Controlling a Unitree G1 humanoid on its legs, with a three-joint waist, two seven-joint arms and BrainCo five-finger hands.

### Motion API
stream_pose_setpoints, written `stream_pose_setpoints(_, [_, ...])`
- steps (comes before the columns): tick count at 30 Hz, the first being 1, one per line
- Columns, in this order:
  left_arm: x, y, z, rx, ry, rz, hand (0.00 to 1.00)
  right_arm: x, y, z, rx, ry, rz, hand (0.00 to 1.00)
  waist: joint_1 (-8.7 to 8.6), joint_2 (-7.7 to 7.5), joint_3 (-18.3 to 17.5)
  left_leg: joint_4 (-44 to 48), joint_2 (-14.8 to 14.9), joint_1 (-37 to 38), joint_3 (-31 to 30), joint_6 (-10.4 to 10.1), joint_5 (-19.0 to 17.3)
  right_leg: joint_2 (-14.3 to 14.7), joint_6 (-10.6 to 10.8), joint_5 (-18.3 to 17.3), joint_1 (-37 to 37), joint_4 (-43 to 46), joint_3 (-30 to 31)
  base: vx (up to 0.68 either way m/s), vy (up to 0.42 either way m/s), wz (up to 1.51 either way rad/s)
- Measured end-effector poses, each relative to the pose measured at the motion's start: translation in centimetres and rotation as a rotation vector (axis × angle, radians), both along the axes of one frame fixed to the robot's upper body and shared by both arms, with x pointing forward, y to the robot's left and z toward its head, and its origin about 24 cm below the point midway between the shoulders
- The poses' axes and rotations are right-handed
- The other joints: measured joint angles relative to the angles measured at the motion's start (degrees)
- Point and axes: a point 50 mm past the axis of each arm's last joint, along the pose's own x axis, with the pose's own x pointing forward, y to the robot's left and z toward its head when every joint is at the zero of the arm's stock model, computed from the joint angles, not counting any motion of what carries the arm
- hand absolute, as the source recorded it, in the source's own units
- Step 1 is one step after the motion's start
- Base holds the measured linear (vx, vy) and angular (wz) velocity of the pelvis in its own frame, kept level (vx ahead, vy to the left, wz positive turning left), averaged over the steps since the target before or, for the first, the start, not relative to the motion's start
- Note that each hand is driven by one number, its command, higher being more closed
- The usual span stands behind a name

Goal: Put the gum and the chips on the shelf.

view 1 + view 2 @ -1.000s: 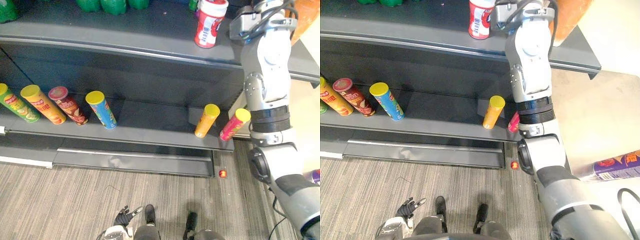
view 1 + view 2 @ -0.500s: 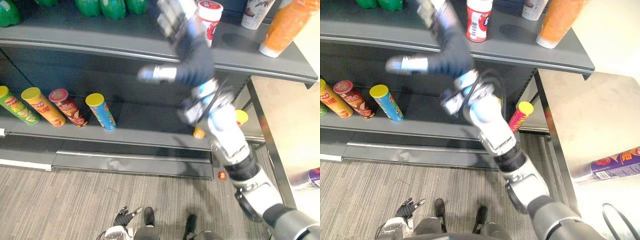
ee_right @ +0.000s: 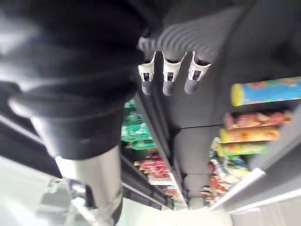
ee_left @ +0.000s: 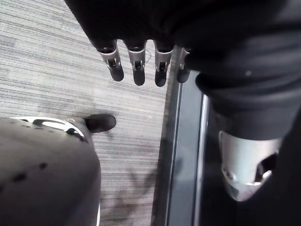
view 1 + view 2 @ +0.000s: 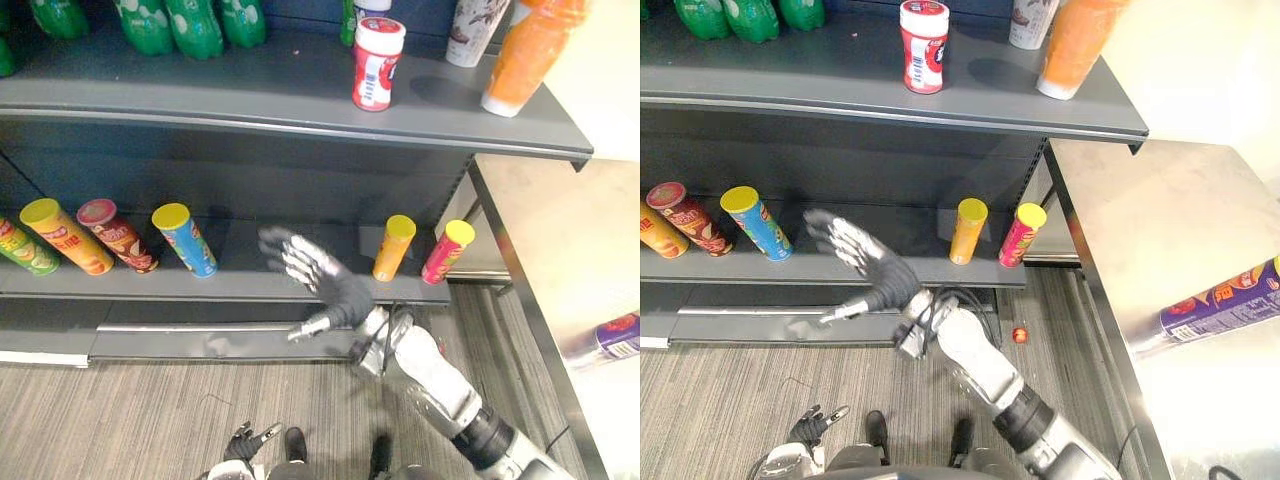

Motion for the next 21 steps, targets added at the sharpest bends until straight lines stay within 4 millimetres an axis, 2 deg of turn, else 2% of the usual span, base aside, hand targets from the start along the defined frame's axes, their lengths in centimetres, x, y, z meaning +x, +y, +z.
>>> stream_pose_setpoints(1, [0.0,0.0,0.0,-0.001,0.000,0.005,0.00,-0.2,-0.2,-1.1,-0.017,0.041,-0.009,0.00,0.01,0.03,-0.04,0.00,0.00,0.10,0.17,0.05,-0.05,0.00,-0.09,-0.08,0.03,0.00,0.12,0.03,0.002,-0.08])
stream_pose_setpoints(3, [-0.1,-0.2,-0.1,-0.006,0.002,0.003,0.00,-1.3,-1.3,-5.5,-0.102,0.208,-0.035,0.00,-0.04,0.32,-0.26,0.00,-0.03,0.22,0.80,0.05,-0.22,-0.03,-0.11,-0.12,-0.09,-0.02,0.77,0.04,0.002,-0.12])
stream_pose_setpoints(4, [-0.1,-0.2,-0.1,-0.008,0.002,0.002,0.00,-1.7,-1.6,-6.5,-0.131,0.239,-0.042,0.00,-0.06,0.42,-0.27,0.00,-0.05,0.24,0.92,0.06,-0.26,-0.04,-0.12,-0.14,-0.13,-0.03,0.89,0.04,0.003,-0.09])
stream_pose_setpoints(6, [0.0,-0.8,-0.2,-0.024,-0.005,0.008,0.00,-3.3,-3.3,-10.4,-0.237,0.362,-0.080,0.00,-0.19,0.85,-0.49,0.00,-0.13,0.28,1.10,0.28,-0.58,-0.09,-0.25,-0.33,-0.14,-0.14,1.09,0.05,0.002,-0.04])
stream_pose_setpoints(7, [0.0,-0.9,-0.2,-0.029,-0.010,0.013,0.00,-3.7,-3.9,-11.3,-0.260,0.393,-0.098,0.00,-0.20,0.97,-0.55,0.00,-0.16,0.30,1.11,0.27,-0.62,-0.12,-0.15,-0.49,-0.14,-0.12,1.10,0.06,0.001,-0.02])
stream_pose_setpoints(9, [0.1,-1.2,-0.2,-0.043,-0.020,0.019,0.00,-4.8,-6.4,-14.4,-0.343,0.509,-0.188,0.00,-0.37,1.34,-0.62,0.00,-0.24,0.36,1.24,0.12,-0.73,-0.18,-0.15,-0.55,-0.15,-0.11,1.20,0.06,0.000,-0.02])
stream_pose_setpoints(12, [0.1,-1.4,-0.2,-0.037,-0.016,-0.006,0.00,-5.8,-9.2,-17.0,-0.420,0.616,-0.295,0.00,-0.72,1.54,-0.73,0.00,-0.25,0.79,1.55,0.07,-0.98,-0.23,0.13,-0.70,-0.08,0.29,1.50,0.07,-0.001,-0.07])
stream_pose_setpoints(15, [0.1,-2.1,-0.4,-0.055,-0.015,-0.019,0.00,-7.7,-13.1,-20.4,-0.557,0.766,-0.428,0.00,-1.46,2.40,-1.12,0.00,-0.44,1.59,2.50,-0.04,-1.59,-0.53,0.28,-0.98,0.00,0.78,2.12,0.07,0.007,-0.12])
stream_pose_setpoints(17, [0.0,-2.7,-0.5,-0.072,-0.014,-0.023,0.00,-8.6,-14.7,-21.6,-0.600,0.840,-0.491,0.00,-1.85,2.85,-1.13,0.00,-0.66,1.69,2.54,-0.02,-1.70,-0.75,0.29,-0.98,0.05,0.82,2.11,0.05,0.017,0.00])
stream_pose_setpoints(19, [0.1,-3.1,-0.6,-0.093,-0.016,-0.042,0.00,-10.5,-16.6,-23.4,-0.643,0.968,-0.585,0.00,-1.85,3.21,-1.16,0.00,-0.82,2.18,2.56,-0.06,-1.75,-0.88,0.44,-1.09,0.52,0.84,2.13,0.05,0.014,-0.01])
stream_pose_setpoints(21, [-0.1,-3.2,-0.6,-0.098,-0.011,-0.041,0.00,-11.2,-18.4,-24.1,-0.604,1.071,-0.737,0.00,-2.05,3.43,-1.19,0.00,-0.87,2.83,2.67,-0.05,-1.89,-0.90,0.52,-1.16,1.05,0.82,2.23,0.05,0.004,-0.02])
